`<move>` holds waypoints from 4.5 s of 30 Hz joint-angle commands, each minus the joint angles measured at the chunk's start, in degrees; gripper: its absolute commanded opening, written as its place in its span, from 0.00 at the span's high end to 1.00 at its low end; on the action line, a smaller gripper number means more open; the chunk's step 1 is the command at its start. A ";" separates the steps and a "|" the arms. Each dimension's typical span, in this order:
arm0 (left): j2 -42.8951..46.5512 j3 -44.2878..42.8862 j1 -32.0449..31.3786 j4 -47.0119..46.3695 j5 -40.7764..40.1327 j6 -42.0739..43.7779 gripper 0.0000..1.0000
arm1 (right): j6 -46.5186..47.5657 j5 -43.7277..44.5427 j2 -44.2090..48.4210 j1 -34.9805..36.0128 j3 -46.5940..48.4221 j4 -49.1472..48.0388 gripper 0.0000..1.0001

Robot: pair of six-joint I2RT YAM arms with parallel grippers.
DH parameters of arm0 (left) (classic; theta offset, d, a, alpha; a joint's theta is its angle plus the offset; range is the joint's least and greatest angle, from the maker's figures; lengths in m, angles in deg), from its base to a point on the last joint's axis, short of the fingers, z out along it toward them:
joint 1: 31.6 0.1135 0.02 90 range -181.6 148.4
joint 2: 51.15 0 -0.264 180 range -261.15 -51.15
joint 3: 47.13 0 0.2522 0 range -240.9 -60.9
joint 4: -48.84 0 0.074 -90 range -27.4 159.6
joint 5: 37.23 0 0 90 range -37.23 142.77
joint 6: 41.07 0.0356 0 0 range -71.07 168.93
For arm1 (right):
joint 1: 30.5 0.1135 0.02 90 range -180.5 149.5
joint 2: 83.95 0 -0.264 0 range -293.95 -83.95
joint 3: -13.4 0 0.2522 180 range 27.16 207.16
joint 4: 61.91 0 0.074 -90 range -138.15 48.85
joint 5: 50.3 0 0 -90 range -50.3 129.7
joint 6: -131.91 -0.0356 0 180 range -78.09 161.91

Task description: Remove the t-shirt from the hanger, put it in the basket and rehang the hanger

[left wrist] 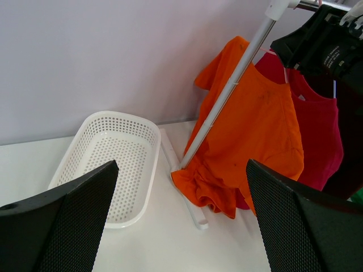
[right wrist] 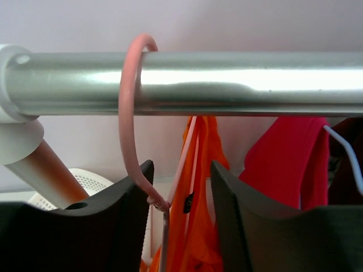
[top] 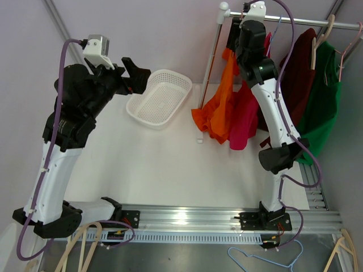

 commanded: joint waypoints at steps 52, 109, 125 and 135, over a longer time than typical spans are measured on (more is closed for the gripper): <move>18.48 40.53 -41.61 -34.74 -13.16 26.70 0.00 | -11.41 31.80 23.62 19.18 -14.11 4.85 1.00; 1.42 38.10 -46.82 -36.88 -22.68 17.39 0.99 | -1.67 36.70 23.45 25.68 -17.19 -2.69 1.00; 9.78 57.31 -68.08 -45.29 -32.59 7.99 0.99 | -5.79 22.39 17.48 7.14 -11.41 0.90 1.00; 7.58 57.26 -64.16 -43.92 -34.09 5.18 0.99 | -10.01 16.59 19.22 6.25 -11.74 7.67 1.00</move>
